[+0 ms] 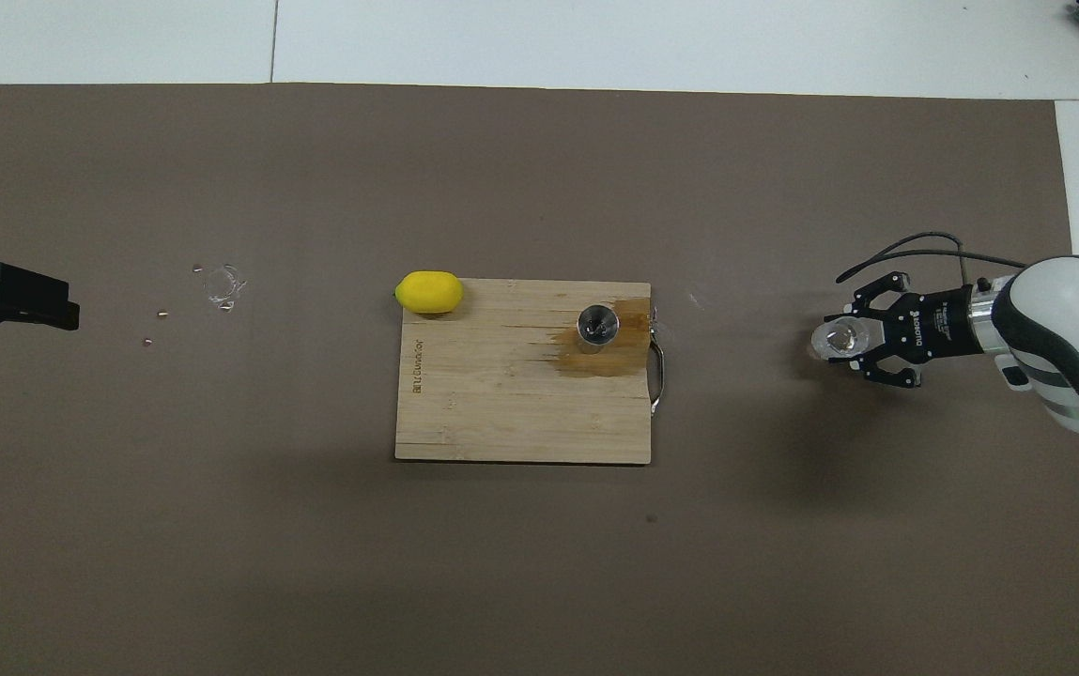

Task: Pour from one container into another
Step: 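Carry the glass back with the right gripper and lower it onto the table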

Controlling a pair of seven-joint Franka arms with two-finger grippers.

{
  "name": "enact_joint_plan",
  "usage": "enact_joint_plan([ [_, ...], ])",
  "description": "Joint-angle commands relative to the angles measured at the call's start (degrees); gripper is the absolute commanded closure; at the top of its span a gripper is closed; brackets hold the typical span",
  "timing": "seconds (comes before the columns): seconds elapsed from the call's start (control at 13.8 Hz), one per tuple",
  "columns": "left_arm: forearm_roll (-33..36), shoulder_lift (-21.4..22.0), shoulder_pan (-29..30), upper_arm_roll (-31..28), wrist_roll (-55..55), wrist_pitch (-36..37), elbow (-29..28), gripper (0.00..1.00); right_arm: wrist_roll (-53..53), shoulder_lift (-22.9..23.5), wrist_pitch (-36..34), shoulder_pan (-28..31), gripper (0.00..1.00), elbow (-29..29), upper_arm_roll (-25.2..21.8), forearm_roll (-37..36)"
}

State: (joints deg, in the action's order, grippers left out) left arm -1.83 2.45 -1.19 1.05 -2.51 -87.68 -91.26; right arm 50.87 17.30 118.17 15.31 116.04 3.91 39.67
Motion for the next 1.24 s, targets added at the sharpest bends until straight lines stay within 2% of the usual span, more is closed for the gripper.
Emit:
enact_joint_plan([
  [0.0, 0.42, 0.98, -0.22, -0.17, 0.14, -0.3, -1.2, 0.0, -3.49, -0.34, -0.13, 1.04, 1.0, 1.64, 0.75, 2.34],
  [0.15, 0.42, 0.98, -0.22, -0.17, 0.14, -0.3, -1.2, 0.0, -4.38, -0.25, -0.04, 0.95, 1.0, 2.35, 0.75, 3.21],
  [0.22, 0.42, 0.98, -0.22, -0.17, 0.14, -0.3, -1.2, 0.0, -4.38, -0.25, 0.22, 0.77, 0.95, 2.43, 0.75, 3.22],
  [0.29, 0.42, 0.98, -0.22, -0.17, 0.14, -0.3, -1.2, 0.0, -4.47, -0.34, 0.22, 0.77, 0.38, 2.52, 0.75, 3.22],
  [0.36, 0.42, 0.98, -0.22, -0.17, 0.14, -0.3, -1.2, 0.0, -4.47, -0.51, 0.22, 0.69, 0.18, 2.87, 0.66, 3.22],
  [0.44, 0.42, 0.98, -0.22, -0.17, 0.14, -0.3, -1.2, 0.0, -4.38, -0.69, 0.14, 0.68, 0.13, 3.31, 0.66, 3.3],
  [0.51, 0.42, 0.98, -0.22, -0.17, 0.14, -0.3, -1.2, 0.0, -4.29, -0.78, 0.31, 0.68, 0.04, 3.58, 0.66, 3.22],
  [0.65, 0.42, 0.98, -0.22, -0.17, 0.14, -0.3, -1.2, 0.0, -4.29, -1.04, 0.31, 0.68, 0.0, 3.58, 0.57, 3.22],
  [1.16, 0.42, 0.98, -0.22, -0.17, 0.14, -0.3, -1.2, 0.0, -3.59, -7.01, -0.31, 2.18, 0.0, 3.58, 0.13, 2.16],
])
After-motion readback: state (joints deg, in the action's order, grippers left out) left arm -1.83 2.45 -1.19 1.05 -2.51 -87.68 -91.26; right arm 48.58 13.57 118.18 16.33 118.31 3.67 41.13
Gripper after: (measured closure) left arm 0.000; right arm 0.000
